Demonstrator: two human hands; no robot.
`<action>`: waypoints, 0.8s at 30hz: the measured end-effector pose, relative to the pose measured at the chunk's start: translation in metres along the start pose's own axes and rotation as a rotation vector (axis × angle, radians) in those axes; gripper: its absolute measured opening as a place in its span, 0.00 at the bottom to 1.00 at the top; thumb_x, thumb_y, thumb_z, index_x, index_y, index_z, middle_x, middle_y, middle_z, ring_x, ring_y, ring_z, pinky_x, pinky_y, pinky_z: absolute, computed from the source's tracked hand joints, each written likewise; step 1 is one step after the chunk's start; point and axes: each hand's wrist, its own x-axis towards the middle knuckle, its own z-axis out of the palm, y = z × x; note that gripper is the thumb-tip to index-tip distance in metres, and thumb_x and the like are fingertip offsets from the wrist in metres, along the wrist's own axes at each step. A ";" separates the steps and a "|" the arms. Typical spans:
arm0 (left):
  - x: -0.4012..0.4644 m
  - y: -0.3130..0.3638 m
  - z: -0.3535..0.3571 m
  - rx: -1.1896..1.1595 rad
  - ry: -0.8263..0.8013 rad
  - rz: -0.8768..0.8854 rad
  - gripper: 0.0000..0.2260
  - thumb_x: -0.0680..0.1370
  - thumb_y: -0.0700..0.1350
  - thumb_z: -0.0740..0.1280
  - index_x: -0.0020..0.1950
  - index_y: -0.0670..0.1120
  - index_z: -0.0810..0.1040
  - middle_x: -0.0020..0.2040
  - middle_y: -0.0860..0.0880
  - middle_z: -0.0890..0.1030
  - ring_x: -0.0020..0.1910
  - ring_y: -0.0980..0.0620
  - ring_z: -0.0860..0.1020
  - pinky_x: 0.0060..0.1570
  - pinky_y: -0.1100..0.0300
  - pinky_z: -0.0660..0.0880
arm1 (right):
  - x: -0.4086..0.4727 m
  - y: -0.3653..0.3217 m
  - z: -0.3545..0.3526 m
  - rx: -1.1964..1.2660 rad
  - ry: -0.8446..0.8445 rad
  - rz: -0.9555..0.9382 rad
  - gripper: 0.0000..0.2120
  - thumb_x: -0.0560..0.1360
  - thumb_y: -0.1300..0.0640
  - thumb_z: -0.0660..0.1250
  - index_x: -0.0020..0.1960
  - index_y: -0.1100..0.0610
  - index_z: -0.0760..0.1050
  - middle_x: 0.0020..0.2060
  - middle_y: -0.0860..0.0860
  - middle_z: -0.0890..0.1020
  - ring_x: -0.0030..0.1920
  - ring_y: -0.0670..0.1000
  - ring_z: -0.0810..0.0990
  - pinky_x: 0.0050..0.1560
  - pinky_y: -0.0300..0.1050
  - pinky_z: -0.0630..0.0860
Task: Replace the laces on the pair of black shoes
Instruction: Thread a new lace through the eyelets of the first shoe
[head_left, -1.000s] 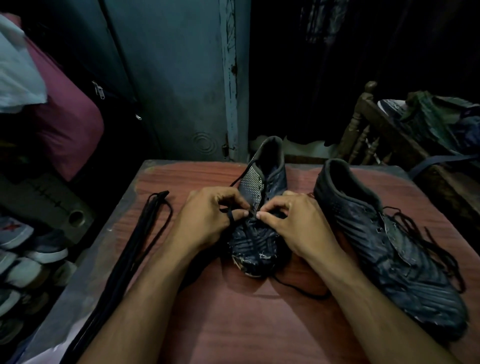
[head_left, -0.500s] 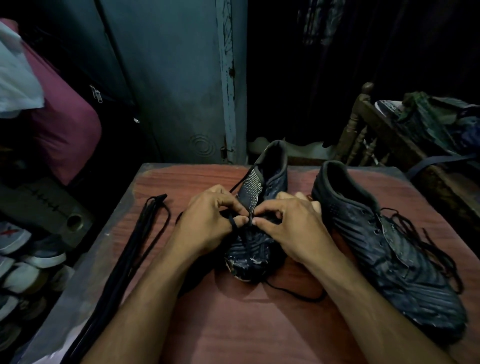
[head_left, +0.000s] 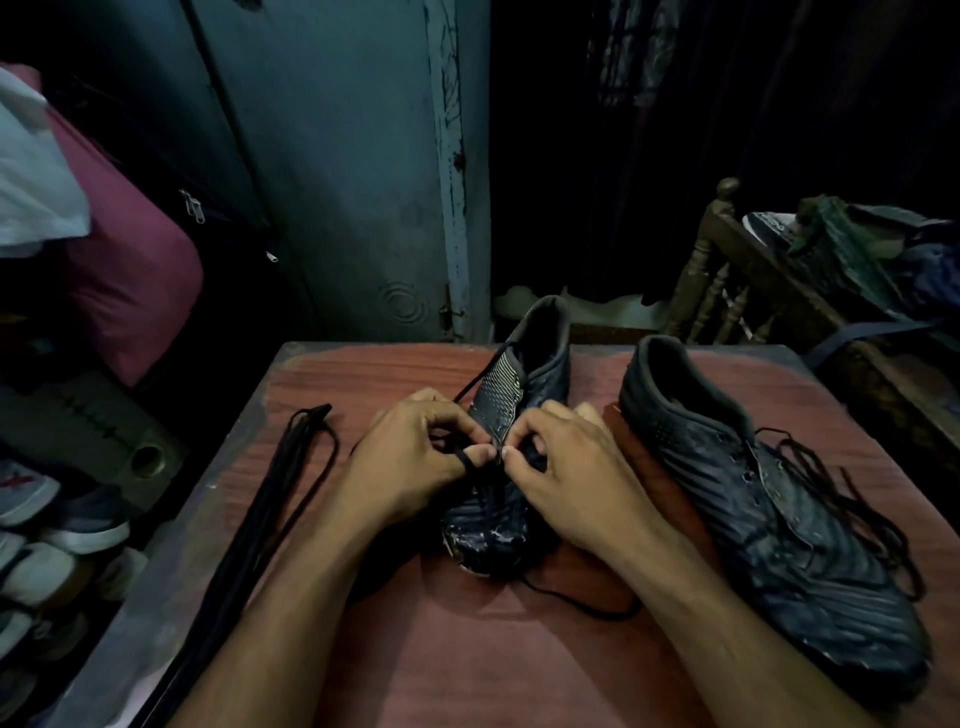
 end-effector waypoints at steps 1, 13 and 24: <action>0.000 -0.001 -0.001 -0.004 -0.009 0.008 0.05 0.70 0.50 0.80 0.44 0.55 0.87 0.45 0.56 0.80 0.44 0.61 0.81 0.50 0.54 0.80 | 0.001 0.000 -0.001 0.026 0.002 0.005 0.04 0.76 0.49 0.69 0.45 0.48 0.77 0.37 0.40 0.71 0.46 0.47 0.68 0.48 0.41 0.65; 0.001 -0.005 -0.009 -0.271 -0.150 0.038 0.21 0.67 0.65 0.72 0.55 0.57 0.84 0.50 0.53 0.85 0.50 0.55 0.84 0.54 0.55 0.79 | 0.007 0.006 -0.021 0.187 -0.049 0.145 0.05 0.71 0.54 0.72 0.39 0.50 0.77 0.29 0.46 0.79 0.29 0.43 0.75 0.34 0.38 0.70; 0.001 -0.011 0.001 -0.296 -0.086 -0.013 0.15 0.69 0.57 0.76 0.54 0.56 0.84 0.49 0.53 0.82 0.49 0.53 0.83 0.56 0.44 0.81 | 0.009 0.011 -0.025 0.533 -0.015 0.298 0.10 0.78 0.56 0.61 0.38 0.54 0.70 0.37 0.48 0.87 0.38 0.48 0.85 0.43 0.54 0.83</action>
